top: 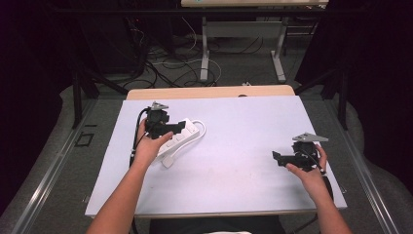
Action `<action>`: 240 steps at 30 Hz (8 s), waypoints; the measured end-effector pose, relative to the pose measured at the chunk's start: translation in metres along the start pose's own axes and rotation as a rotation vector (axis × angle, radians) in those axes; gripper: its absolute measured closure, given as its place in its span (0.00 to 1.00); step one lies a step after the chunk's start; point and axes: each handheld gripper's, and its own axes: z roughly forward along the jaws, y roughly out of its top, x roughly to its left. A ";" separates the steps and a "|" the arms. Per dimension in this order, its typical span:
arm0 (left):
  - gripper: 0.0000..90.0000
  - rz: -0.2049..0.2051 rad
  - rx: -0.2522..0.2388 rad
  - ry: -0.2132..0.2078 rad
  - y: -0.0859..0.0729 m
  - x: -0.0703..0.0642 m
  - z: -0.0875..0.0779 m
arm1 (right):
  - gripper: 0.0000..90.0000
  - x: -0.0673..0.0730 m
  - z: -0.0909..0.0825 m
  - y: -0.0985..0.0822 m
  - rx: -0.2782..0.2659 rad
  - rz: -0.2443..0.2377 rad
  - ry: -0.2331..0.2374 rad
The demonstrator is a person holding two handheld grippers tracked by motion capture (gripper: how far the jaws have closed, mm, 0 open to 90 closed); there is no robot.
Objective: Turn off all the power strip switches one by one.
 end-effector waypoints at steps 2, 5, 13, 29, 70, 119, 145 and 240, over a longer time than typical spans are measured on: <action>0.29 0.006 -0.002 0.000 0.003 -0.001 0.003 | 0.07 -0.002 0.001 -0.001 0.002 0.000 0.002; 0.29 0.005 0.006 0.004 0.009 -0.004 0.009 | 0.07 -0.003 0.002 -0.002 -0.001 0.006 -0.003; 0.35 0.003 0.043 0.012 0.017 -0.007 0.021 | 0.07 -0.005 0.004 -0.004 0.004 0.012 -0.003; 0.52 -0.030 0.120 0.039 0.025 -0.006 0.055 | 0.07 0.001 0.009 -0.006 0.017 -0.002 0.008; 1.00 -0.101 0.233 0.069 0.011 -0.009 0.096 | 0.08 -0.001 0.014 -0.009 0.030 0.001 0.020; 1.00 -0.099 0.266 0.074 0.010 -0.009 0.092 | 0.09 -0.002 0.014 -0.010 0.032 0.024 0.030; 1.00 -0.108 0.276 0.053 0.007 -0.004 0.063 | 0.09 -0.002 0.012 -0.009 0.032 0.023 0.029; 1.00 -0.148 0.330 0.061 -0.025 0.014 0.050 | 0.00 0.004 0.009 -0.008 0.040 -0.037 0.077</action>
